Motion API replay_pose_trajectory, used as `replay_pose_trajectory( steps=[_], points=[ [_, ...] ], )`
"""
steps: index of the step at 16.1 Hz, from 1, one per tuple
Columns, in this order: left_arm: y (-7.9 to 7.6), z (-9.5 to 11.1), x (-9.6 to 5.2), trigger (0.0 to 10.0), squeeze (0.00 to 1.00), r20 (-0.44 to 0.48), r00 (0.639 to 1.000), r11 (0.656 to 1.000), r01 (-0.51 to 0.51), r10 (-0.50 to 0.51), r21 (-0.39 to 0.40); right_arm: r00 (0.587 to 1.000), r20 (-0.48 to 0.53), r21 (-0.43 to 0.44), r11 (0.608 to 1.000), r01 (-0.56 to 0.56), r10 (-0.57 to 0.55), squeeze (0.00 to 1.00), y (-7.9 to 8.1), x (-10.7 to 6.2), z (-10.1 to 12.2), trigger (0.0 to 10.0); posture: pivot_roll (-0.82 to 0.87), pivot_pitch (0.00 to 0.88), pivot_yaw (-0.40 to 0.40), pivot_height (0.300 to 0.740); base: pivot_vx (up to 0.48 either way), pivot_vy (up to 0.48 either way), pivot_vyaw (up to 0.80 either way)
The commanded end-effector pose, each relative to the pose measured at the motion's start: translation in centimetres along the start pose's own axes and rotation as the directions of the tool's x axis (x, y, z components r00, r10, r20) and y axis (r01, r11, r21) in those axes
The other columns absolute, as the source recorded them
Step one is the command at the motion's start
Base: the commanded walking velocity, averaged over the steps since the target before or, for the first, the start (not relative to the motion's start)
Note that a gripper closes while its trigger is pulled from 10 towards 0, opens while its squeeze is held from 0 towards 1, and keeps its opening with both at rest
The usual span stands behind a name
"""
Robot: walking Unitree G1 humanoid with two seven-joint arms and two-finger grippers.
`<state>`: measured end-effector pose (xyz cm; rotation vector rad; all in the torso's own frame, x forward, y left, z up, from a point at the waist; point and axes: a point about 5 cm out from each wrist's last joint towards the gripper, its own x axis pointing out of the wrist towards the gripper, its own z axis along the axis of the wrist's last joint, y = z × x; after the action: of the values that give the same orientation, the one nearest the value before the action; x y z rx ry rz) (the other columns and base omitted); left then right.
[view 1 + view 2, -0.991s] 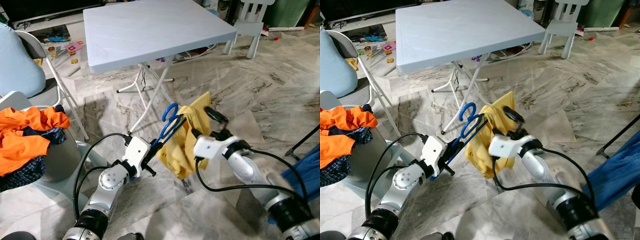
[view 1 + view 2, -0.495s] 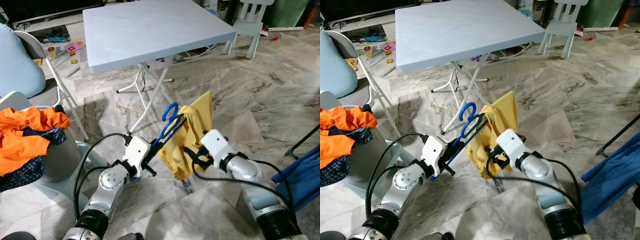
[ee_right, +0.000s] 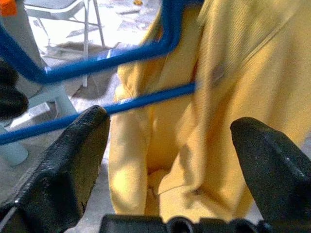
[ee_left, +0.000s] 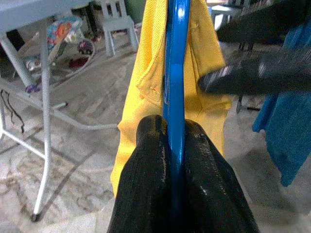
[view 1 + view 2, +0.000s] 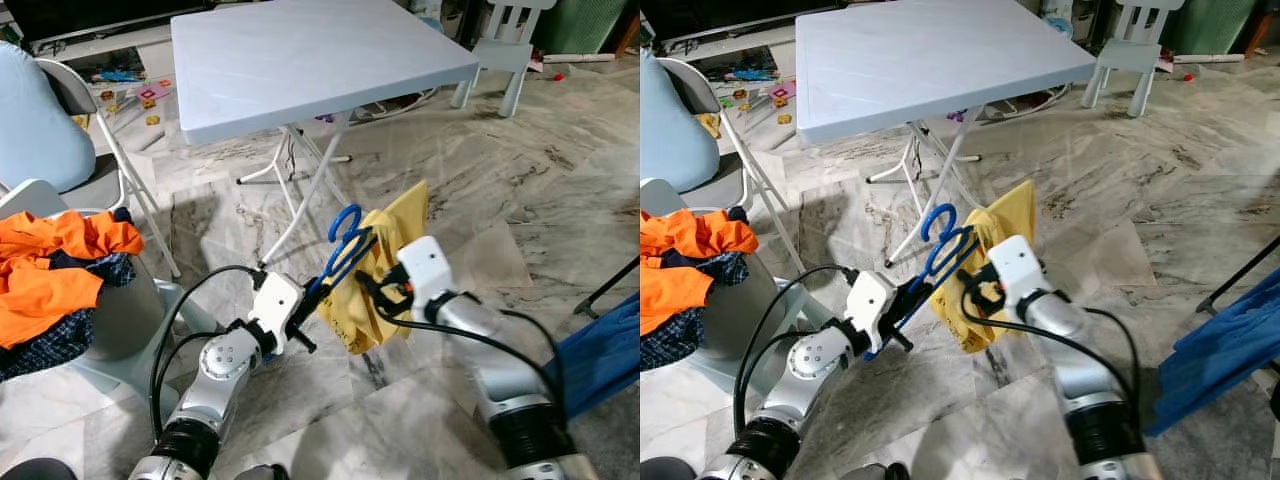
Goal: Hang hanger
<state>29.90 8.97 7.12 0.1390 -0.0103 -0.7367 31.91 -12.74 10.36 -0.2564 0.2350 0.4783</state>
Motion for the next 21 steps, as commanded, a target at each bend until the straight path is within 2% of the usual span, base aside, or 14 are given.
replay_pose_trajectory(
  steps=[1,2,9,13,19,21],
  points=[
    [0.3,1.3,0.2,0.0,0.0,0.066,0.998,1.0,-0.007,0.007,0.008,1.0,0.002,-0.014,1.0,0.017,-0.017,0.0,0.0,0.3,0.2,4.3,-0.13,0.098,0.059,0.74,0.0,0.0,0.0],
    [0.1,1.4,0.3,0.0,0.0,0.071,0.997,1.0,-0.002,0.001,0.011,0.999,0.009,-0.012,0.999,0.048,-0.048,0.0,-0.2,0.6,0.3,0.0,-0.13,0.096,0.056,0.74,0.0,0.0,0.0],
    [-0.5,2.2,0.4,0.0,0.0,0.104,0.994,1.0,0.029,-0.029,0.004,0.954,0.051,-0.004,0.956,0.295,-0.294,0.0,-3.4,2.0,1.6,0.0,-0.11,0.093,0.055,0.74,0.0,0.0,0.0],
    [-0.7,2.0,0.4,0.0,0.0,0.096,0.995,0.999,0.037,-0.037,0.0,0.941,0.081,0.004,0.944,0.329,-0.328,0.0,-4.1,2.0,1.8,0.0,-0.12,0.088,0.056,0.74,0.0,0.0,0.0],
    [-0.4,1.7,0.3,0.0,0.0,0.073,0.997,1.0,0.027,-0.027,0.009,0.925,0.058,0.014,0.926,0.376,-0.377,0.0,-5.3,1.6,1.0,0.0,-0.12,0.086,0.057,0.74,0.0,0.0,0.0],
    [-0.1,1.5,0.2,0.0,0.0,0.052,0.999,0.999,0.005,-0.007,0.042,0.918,0.075,0.02,0.921,0.389,-0.389,0.0,-5.8,1.6,1.6,0.0,-0.11,0.085,0.052,0.74,0.0,0.0,0.0]
  ],
)
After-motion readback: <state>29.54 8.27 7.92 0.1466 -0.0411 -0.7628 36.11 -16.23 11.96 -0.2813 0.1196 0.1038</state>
